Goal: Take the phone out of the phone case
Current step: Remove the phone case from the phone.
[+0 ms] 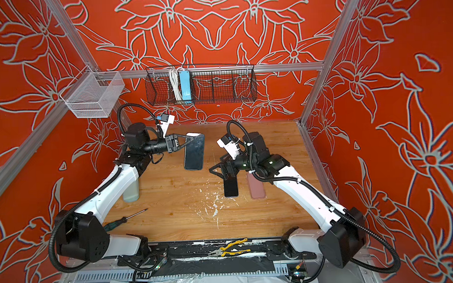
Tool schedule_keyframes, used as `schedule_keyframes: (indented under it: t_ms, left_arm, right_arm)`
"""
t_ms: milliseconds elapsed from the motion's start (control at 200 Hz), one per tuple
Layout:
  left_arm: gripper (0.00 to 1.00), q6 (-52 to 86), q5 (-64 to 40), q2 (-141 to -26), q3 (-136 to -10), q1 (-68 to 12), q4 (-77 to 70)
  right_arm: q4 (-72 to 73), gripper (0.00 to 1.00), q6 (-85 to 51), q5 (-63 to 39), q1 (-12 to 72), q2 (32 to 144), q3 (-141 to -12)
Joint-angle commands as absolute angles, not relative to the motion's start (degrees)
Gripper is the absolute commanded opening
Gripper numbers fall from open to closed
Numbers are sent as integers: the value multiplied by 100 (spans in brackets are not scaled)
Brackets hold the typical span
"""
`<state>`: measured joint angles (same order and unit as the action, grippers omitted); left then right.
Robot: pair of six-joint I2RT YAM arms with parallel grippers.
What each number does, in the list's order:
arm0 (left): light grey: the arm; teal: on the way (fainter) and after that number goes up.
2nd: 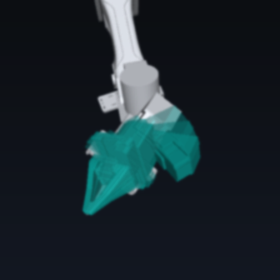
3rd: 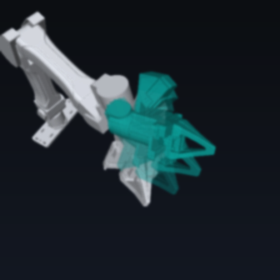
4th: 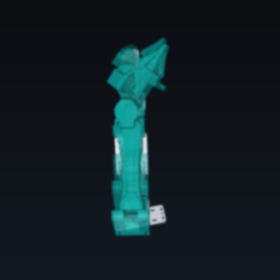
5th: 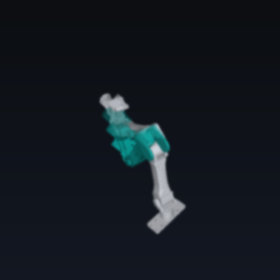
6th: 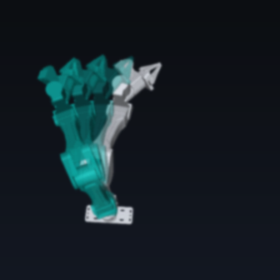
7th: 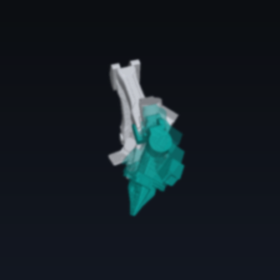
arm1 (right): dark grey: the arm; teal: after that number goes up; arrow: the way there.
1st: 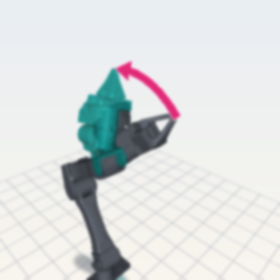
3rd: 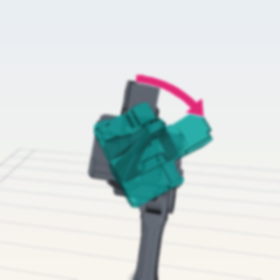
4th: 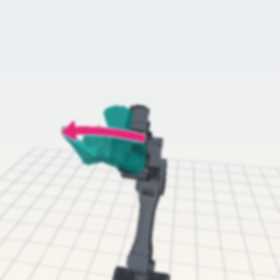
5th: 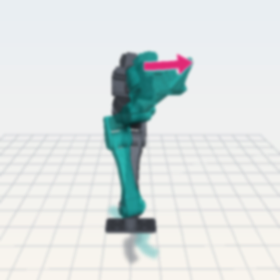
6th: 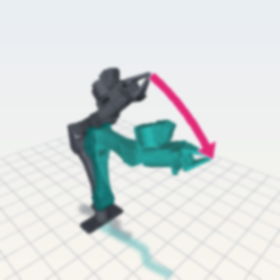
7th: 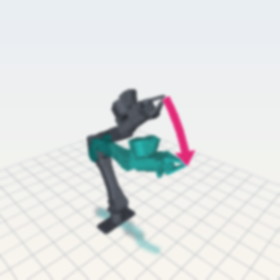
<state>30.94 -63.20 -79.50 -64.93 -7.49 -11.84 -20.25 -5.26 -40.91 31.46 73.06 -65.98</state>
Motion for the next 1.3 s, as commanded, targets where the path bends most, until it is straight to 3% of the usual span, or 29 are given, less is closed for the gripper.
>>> schedule_keyframes:
  t_ms: [0, 600, 1296]
  left_arm:
    - [0, 2763, -6608, -7993, -6815, -712, -1089]
    - [0, 1429, -6944, -7943, -7426, -712, 538]
    - [0, 1705, -7375, -7950, -7207, -756, -70]
  right_arm:
    - [-2287, 95, -141, -4165, 3129, 7365, -6776]
    - [-2956, 82, 529, -4725, 3171, 7725, -7206]
    - [-2532, 78, 605, -4418, 3685, 8181, -7417]
